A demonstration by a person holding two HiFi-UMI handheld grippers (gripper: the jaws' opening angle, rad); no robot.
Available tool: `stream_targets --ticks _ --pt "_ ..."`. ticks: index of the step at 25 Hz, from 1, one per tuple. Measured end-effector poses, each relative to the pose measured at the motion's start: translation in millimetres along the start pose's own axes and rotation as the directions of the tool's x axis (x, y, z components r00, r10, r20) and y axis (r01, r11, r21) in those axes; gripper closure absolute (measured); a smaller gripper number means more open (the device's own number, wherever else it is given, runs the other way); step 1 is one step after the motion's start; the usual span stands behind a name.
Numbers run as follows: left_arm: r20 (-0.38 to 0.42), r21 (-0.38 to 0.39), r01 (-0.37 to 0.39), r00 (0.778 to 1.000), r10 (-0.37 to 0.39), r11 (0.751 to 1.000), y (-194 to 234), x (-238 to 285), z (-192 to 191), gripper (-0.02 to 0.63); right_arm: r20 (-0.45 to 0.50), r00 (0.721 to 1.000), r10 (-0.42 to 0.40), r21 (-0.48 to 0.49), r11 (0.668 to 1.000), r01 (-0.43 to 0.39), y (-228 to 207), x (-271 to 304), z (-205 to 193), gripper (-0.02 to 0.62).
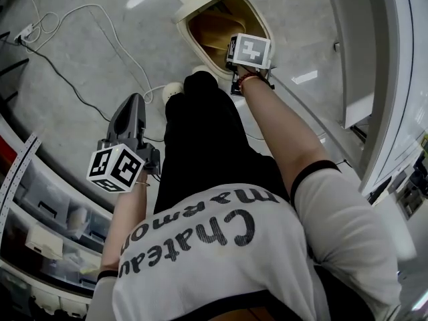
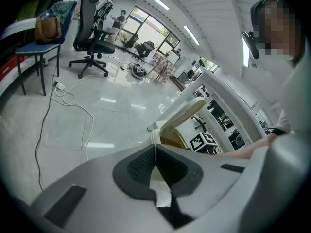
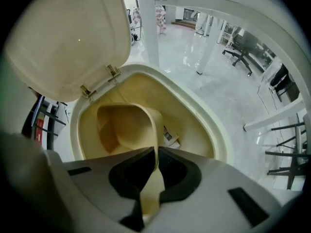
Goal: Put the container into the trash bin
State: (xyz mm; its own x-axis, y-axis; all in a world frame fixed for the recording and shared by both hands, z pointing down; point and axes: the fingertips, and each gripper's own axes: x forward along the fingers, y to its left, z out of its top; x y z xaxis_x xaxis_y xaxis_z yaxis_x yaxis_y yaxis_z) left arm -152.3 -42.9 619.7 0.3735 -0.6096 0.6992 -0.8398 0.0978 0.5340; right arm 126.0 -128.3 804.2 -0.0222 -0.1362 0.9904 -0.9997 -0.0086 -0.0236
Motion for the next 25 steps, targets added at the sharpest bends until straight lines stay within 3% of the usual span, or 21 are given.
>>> stream_targets --ticks 13,25 --pt "0.036 -0.020 0.001 0.999 -0.001 1.000 8.7 6.6 8.1 0.581 -0.034 0.997 -0.065 -0.071 0.995 0.063 4.6 14.2 9.0 0.555" --pt "0.065 -0.038 -0.016 0.998 0.019 0.999 14.3 2.3 13.9 0.581 -0.050 0.995 -0.085 -0.054 0.995 0.083 4.1 18.9 10.8 0.554"
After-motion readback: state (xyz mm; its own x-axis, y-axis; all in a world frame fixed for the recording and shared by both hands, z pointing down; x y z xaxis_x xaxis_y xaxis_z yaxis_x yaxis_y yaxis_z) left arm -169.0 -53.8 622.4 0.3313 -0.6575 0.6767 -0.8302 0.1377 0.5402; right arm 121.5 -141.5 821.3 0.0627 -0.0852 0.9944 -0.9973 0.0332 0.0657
